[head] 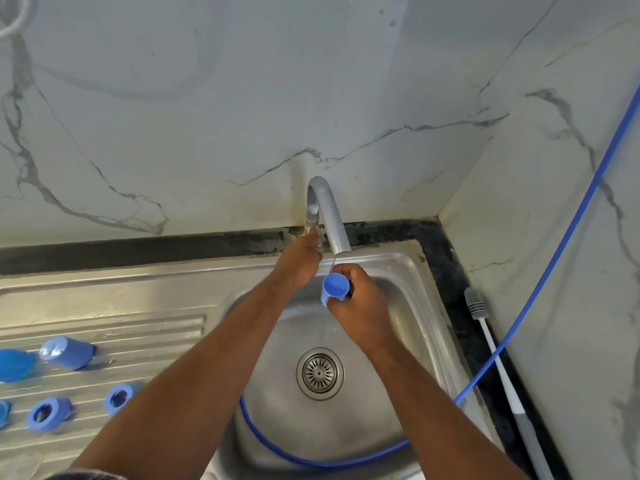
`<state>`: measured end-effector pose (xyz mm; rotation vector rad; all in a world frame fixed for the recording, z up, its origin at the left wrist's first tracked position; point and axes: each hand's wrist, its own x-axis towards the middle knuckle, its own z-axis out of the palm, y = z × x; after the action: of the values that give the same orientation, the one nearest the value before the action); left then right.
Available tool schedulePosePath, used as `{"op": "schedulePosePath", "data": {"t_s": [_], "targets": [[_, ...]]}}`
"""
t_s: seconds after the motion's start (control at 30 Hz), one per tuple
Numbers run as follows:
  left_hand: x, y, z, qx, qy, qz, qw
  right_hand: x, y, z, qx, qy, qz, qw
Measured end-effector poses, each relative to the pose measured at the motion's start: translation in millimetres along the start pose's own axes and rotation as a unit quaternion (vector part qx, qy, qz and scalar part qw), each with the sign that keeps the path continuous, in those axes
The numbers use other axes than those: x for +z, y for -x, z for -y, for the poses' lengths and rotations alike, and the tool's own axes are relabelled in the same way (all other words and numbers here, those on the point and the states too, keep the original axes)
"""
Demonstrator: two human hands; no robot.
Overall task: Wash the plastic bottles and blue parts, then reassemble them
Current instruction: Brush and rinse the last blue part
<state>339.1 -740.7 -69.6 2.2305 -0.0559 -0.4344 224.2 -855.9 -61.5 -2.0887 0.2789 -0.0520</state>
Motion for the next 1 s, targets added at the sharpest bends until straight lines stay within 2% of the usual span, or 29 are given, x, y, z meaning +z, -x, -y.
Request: {"op": "schedulePosePath", "data": {"t_s": [0.07, 0.17, 0.2, 0.27, 0.3, 0.37, 0.47, 0.53, 0.6, 0.77, 1.0], "targets": [[-1.2, -1.8, 0.2, 0.007, -0.007, 0.010, 1.000, 2.1, -0.3, -1.4, 0.007, 0.009, 0.007, 1.000], [-3.0, -3.2, 19.4, 0.012, 0.104, 0.074, 0.992, 0.0, -0.8, -4.9, 0.037, -0.012, 0.027, 0.999], [-0.4, 3.5, 26.5, 0.009, 0.150, 0.070, 0.986, -0.5, -0.3, -6.1, 0.053, -0.012, 0.041, 0.998], [13.4, 22.5, 38.8, -0.038, 0.267, 0.022, 0.963, -1.0, 1.3, -8.2, 0.085, 0.005, 0.065, 0.994], [22.0, 34.4, 41.0, -0.077, 0.331, 0.006, 0.940, -0.3, 3.6, -9.6, 0.101, 0.014, 0.075, 0.992], [38.3, 53.8, 46.7, -0.160, 0.413, 0.023, 0.896, 1.4, 9.5, -13.5, 0.144, 0.007, 0.094, 0.985], [52.2, 80.8, 53.8, -0.241, 0.431, 0.095, 0.864, 3.2, 17.1, -22.7, 0.212, 0.015, 0.129, 0.969], [59.4, 91.9, 61.2, -0.261, 0.441, 0.103, 0.853, 3.5, 22.2, -27.1, 0.230, 0.038, 0.151, 0.961], [63.6, 103.6, 64.8, -0.267, 0.435, 0.093, 0.855, 3.7, 27.9, -30.2, 0.241, 0.046, 0.168, 0.955], [66.2, 136.2, 64.6, -0.274, 0.358, 0.101, 0.887, 1.8, 44.9, -36.6, 0.244, 0.041, 0.191, 0.950], [48.2, 176.6, 62.7, -0.199, 0.298, -0.004, 0.934, 9.5, 63.3, -47.8, 0.193, -0.020, 0.168, 0.967]]}}
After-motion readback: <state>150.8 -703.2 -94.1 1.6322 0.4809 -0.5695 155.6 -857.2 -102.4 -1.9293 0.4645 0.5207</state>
